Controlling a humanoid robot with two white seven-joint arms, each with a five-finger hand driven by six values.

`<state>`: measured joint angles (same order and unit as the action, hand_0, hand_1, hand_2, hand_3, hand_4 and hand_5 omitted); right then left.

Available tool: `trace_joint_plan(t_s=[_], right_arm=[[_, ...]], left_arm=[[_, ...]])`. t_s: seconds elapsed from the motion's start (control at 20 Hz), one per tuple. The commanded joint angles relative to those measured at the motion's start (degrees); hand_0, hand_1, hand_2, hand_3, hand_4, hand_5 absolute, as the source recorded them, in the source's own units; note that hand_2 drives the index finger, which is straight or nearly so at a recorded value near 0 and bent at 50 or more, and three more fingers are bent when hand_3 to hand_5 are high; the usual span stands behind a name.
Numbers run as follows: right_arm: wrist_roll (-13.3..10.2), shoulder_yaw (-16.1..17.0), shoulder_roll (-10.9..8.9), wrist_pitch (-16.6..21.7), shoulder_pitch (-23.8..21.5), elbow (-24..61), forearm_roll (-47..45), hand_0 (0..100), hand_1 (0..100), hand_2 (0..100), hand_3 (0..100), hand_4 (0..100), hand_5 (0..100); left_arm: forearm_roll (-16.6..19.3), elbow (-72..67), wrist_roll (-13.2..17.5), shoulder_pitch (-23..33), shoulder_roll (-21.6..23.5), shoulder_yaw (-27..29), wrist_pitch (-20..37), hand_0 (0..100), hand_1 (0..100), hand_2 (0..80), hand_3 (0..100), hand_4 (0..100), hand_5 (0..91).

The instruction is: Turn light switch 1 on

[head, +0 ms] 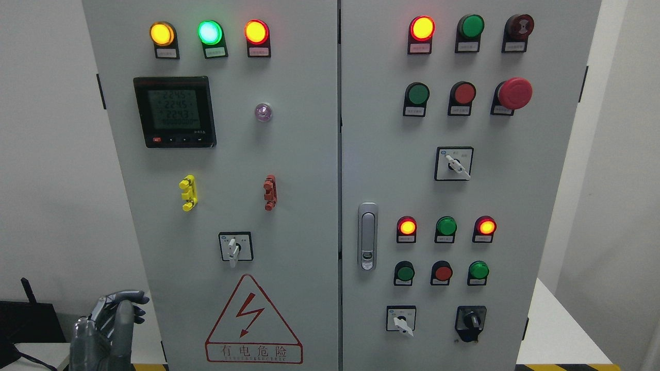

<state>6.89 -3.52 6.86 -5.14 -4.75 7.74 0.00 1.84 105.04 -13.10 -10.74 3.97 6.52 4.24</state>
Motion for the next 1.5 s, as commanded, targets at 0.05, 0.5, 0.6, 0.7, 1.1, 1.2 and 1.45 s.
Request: trace_joint_plan(t_s=[0.05, 0.5, 0.6, 0.7, 1.1, 1.2, 1.45], right_arm=[[0.0, 0.0, 0.0, 0.0, 0.0, 0.0, -1.0, 12, 39, 0, 0, 0, 0], [0.0, 0.0, 0.0, 0.0, 0.0, 0.0, -1.0, 12, 39, 0, 0, 0, 0], [0.0, 0.0, 0.0, 0.0, 0.0, 0.0, -1.0, 12, 39, 0, 0, 0, 0], [0.0, 0.0, 0.0, 0.0, 0.0, 0.0, -1.0, 12, 39, 0, 0, 0, 0], [0.0, 0.0, 0.0, 0.0, 0.0, 0.0, -1.1, 12, 39, 0, 0, 0, 0], [0.0, 0.0, 0.0, 0.0, 0.0, 0.0, -1.0, 12, 39, 0, 0, 0, 0], [0.0, 0.0, 0.0, 0.0, 0.0, 0.0, -1.1, 12, 39, 0, 0, 0, 0]], left_arm=[[2.4, 1.5, -3.9, -3.2, -2.5, -11.0, -3.2, 11, 26, 49.4, 63, 68, 60.5], [6.9, 1.5, -9.3, -5.2, -4.6, -13.7, -10.3, 6, 40, 55.0, 71, 74, 66.5], [7.7, 1.5, -11.6, -5.9, -5.1, -14.9, -12.4, 5, 43, 55.1, 72, 74, 67.2], [9.7, 1.5, -13.5, -6.1, -5.6, -15.6, -14.7, 5, 47, 55.4, 72, 75, 68.2], [13.0, 1.5, -14.7, -7.7, -7.7, -17.0, -20.1, 9, 49, 55.6, 74, 76, 70.3], [13.2, 1.5, -16.6, -8.2, -7.7, -16.9, -21.5, 9, 49, 55.6, 74, 76, 70.3], [13.3, 1.4, -19.4, -8.3, -7.7, -16.8, -24.5, 12, 49, 55.4, 74, 76, 70.9]])
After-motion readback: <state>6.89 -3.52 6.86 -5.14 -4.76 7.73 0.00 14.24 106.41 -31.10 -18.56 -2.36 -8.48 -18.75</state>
